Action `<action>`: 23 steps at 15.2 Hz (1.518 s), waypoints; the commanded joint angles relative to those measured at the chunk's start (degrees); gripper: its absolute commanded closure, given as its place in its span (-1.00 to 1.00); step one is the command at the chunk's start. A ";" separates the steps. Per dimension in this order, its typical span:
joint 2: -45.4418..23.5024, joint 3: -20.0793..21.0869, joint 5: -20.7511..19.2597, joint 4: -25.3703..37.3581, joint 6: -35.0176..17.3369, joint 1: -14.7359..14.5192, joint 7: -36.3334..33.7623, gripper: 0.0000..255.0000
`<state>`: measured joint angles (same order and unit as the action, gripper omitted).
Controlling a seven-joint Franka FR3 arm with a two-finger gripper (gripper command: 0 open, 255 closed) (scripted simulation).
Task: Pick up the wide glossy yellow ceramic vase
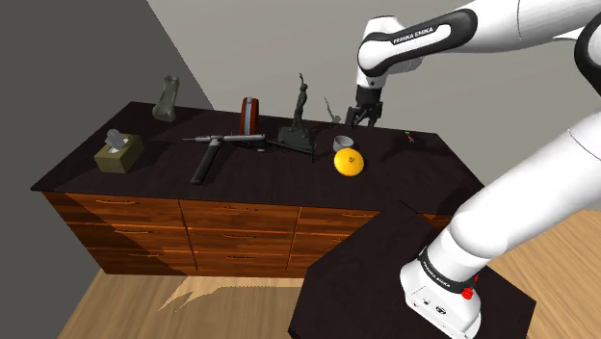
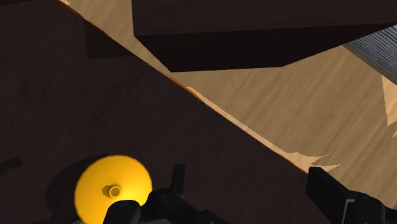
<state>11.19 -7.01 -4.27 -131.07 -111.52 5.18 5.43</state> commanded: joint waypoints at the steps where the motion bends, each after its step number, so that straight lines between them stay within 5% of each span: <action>1: -4.60 -0.59 -0.94 1.94 -2.21 0.60 0.06 -1.00; 12: -27.80 -3.25 -4.61 15.26 -9.55 3.27 -1.06 -1.00; 23: -51.87 -5.79 -6.03 36.95 -9.76 6.89 -1.49 -1.00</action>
<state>-38.36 -12.59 -10.24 -96.58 -121.64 11.73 4.00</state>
